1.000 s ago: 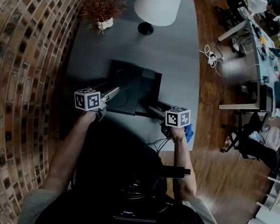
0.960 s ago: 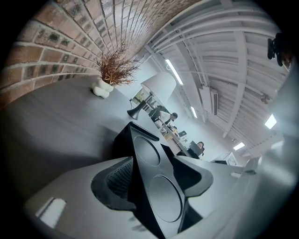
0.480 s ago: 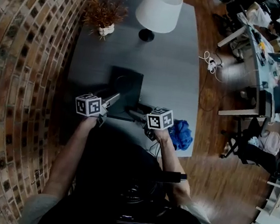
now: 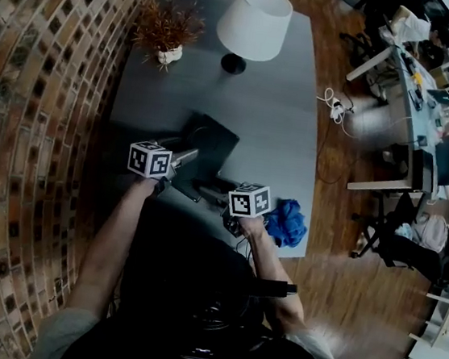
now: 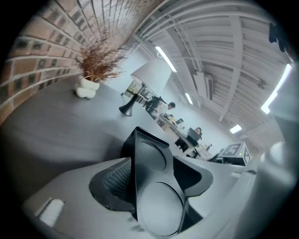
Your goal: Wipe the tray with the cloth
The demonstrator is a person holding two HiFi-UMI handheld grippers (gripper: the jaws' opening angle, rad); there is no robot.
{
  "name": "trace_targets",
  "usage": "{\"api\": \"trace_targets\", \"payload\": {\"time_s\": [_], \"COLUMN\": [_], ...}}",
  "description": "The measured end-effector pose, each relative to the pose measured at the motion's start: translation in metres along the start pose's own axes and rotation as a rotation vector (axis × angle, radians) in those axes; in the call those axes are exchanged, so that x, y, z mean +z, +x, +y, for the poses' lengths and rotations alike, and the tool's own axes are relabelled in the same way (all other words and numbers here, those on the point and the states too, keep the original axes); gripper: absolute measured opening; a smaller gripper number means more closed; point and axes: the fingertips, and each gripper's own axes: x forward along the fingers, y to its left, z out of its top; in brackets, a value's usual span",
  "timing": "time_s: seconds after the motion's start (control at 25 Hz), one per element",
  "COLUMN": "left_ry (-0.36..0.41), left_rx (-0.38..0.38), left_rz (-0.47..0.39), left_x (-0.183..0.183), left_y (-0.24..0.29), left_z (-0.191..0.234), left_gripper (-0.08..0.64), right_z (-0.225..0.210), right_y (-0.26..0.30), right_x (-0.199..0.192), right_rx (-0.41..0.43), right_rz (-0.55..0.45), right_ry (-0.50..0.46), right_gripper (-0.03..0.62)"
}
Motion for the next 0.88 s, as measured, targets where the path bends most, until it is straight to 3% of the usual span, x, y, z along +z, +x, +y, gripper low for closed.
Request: {"api": "trace_targets", "payload": {"time_s": [0.12, 0.2, 0.28, 0.4, 0.52, 0.6, 0.68, 0.76, 0.88], "left_ry": [0.188, 0.256, 0.260, 0.223, 0.098, -0.074, -0.259, -0.392, -0.496], "left_rx": [0.001, 0.007, -0.001, 0.012, 0.116, 0.198, 0.230, 0.191, 0.081], "left_rz": [0.140, 0.179, 0.158, 0.044, -0.146, -0.266, -0.317, -0.316, -0.314], "left_x": [0.001, 0.003, 0.006, 0.017, 0.024, 0.009, -0.023, -0.052, -0.068], "left_y": [0.017, 0.021, 0.018, -0.006, -0.063, -0.104, -0.125, -0.124, -0.102], "left_z": [0.002, 0.005, 0.005, 0.000, 0.008, 0.022, 0.027, 0.014, -0.010], "left_gripper": [0.264, 0.264, 0.264, 0.262, 0.262, 0.262, 0.262, 0.265, 0.270], "right_z": [0.008, 0.010, 0.011, 0.005, -0.023, -0.048, -0.070, -0.088, -0.106], "right_y": [0.008, 0.011, 0.011, -0.005, -0.043, -0.061, -0.064, -0.053, -0.026], "right_x": [-0.005, -0.002, -0.004, -0.001, 0.045, 0.083, 0.112, 0.127, 0.125], "right_rx": [-0.006, 0.003, 0.017, -0.008, -0.134, -0.229, -0.299, -0.331, -0.322], "right_rz": [-0.006, -0.011, 0.010, 0.034, -0.047, -0.084, -0.071, -0.022, 0.105], "right_ry": [-0.001, 0.002, -0.004, -0.081, -0.203, -0.277, -0.345, -0.389, -0.406], "right_gripper": [0.301, 0.301, 0.301, 0.301, 0.301, 0.301, 0.301, 0.307, 0.308]}}
